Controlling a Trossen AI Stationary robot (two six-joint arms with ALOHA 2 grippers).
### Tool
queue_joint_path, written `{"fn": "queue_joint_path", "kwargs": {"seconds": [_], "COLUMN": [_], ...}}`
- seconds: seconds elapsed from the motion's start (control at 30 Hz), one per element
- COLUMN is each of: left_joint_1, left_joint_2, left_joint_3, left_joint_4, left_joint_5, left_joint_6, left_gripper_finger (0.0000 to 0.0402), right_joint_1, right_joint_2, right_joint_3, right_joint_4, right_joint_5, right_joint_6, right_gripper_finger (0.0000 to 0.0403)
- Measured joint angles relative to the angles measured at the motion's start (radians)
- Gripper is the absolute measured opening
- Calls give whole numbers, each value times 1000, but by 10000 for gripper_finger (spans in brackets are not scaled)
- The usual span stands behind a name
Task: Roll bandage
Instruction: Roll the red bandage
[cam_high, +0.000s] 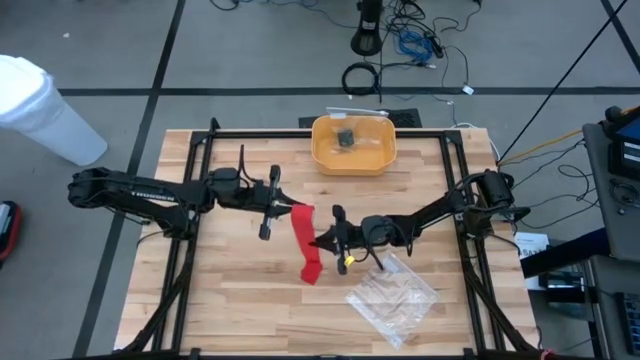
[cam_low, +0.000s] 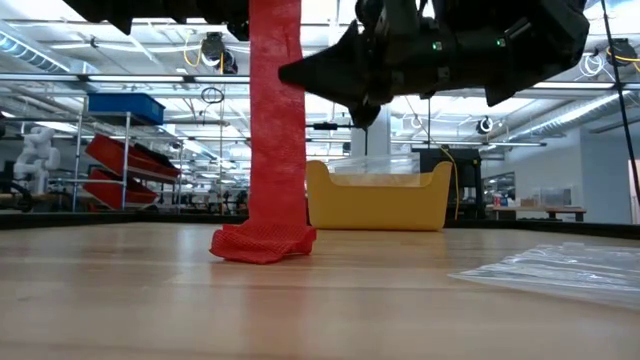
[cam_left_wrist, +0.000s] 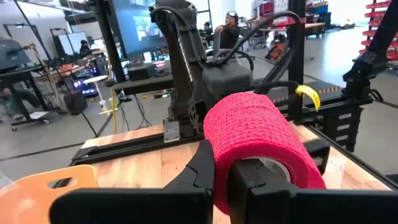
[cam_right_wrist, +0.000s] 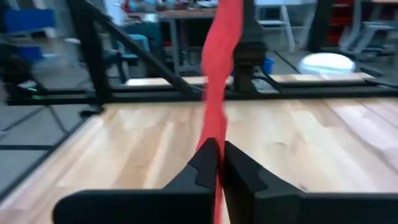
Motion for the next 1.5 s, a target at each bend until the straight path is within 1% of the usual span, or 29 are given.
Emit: {"fn": "queue_joint_path", "kwargs": {"seconds": [0.13,0.33,0.4,0.63,0.77,0.93,1.03,1.1,1.2,1.33,1.5], "left_joint_1": [0,-30,-52,-120,-133,-136,-135,-135,-135,-135,-134], "left_joint_2": [0,0,0,9,22,59,94,126,184,257,288], "left_joint_3": [0,0,0,0,0,0,5,24,58,108,124], "left_joint_4": [9,4,-2,-20,-30,-21,-12,-11,-10,-45,-55], "left_joint_5": [-1,0,0,0,-14,-19,-28,-29,-29,-26,-27], "left_joint_6": [-31,-27,-27,-27,-26,-26,-25,-25,-18,-16,1], "left_gripper_finger": [12,12,12,12,12,12,12,12,12,12,12], "right_joint_1": [-2,-32,-45,-91,-106,-103,-114,-125,-135,-135,-90], "right_joint_2": [1,1,1,-3,-57,-198,-285,-321,-343,-353,-399], "right_joint_3": [0,0,0,0,0,0,0,0,0,0,0], "right_joint_4": [-21,-21,-4,69,55,-12,-85,-134,-189,-197,-199], "right_joint_5": [114,254,278,282,293,340,336,332,330,330,342], "right_joint_6": [-6,-55,-92,-175,-224,-357,-376,-370,-371,-414,-505], "right_gripper_finger": [1,0,0,0,0,0,0,0,0,0,0]}}
